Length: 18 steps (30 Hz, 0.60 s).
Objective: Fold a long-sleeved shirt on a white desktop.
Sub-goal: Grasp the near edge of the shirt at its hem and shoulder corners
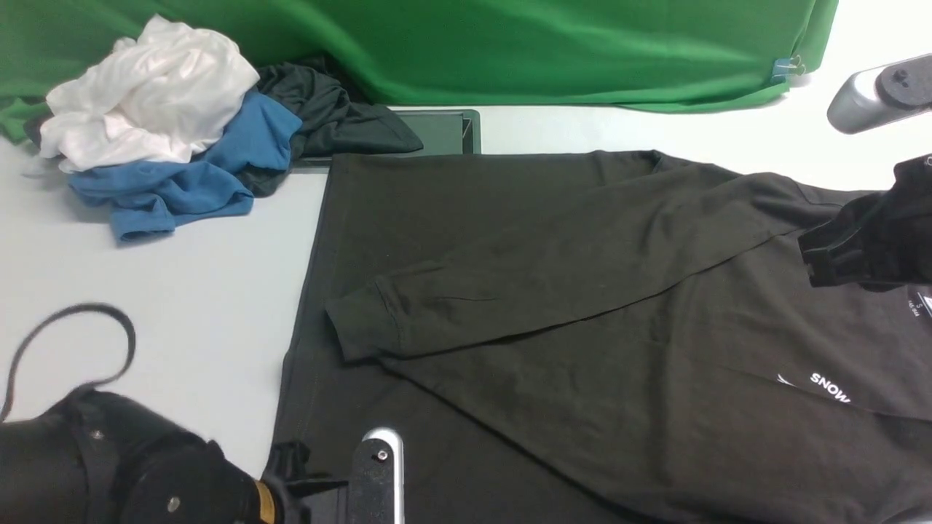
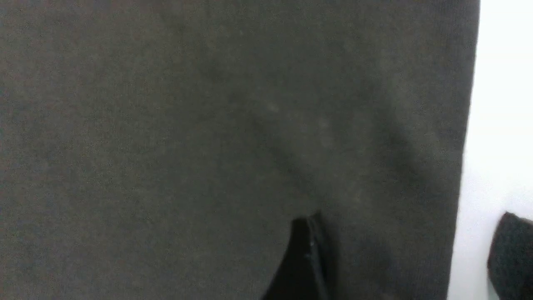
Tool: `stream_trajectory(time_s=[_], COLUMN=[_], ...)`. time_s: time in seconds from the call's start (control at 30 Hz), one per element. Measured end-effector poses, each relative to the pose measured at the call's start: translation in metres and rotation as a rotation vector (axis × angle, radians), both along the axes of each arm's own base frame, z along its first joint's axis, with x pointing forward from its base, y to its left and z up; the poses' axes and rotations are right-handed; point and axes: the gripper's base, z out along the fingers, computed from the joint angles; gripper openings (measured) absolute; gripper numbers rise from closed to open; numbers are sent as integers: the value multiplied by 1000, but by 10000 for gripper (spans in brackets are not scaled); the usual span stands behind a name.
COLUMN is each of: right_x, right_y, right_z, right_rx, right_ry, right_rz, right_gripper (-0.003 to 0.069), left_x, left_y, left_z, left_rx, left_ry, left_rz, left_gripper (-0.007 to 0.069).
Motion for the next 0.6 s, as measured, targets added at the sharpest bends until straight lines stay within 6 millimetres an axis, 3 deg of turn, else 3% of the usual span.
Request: stream_trajectory(time_s=[0.1,0.2,0.43,0.53,0.6], right_x=[0,0,-3,-4,-9], right_y=[0,1,1,1,-1], right_z=[0,0,-2,-2,-1], right_rx=[4,9,9,7,-3], right_ry=[2,6,34,44,71], right_rz=[0,0,3,5,-8], right_gripper=[132,136,146,146,155], left_x=[1,0,12,16,20], left_y=[0,0,4,6,4], left_z=[-2,-2,7,13,32], left_rx=[13,19,94,117,105], left_ry=[11,37,-63,-84,-105], left_rz=[19,82,106,125,151], left_gripper=[528,451,64,31,27])
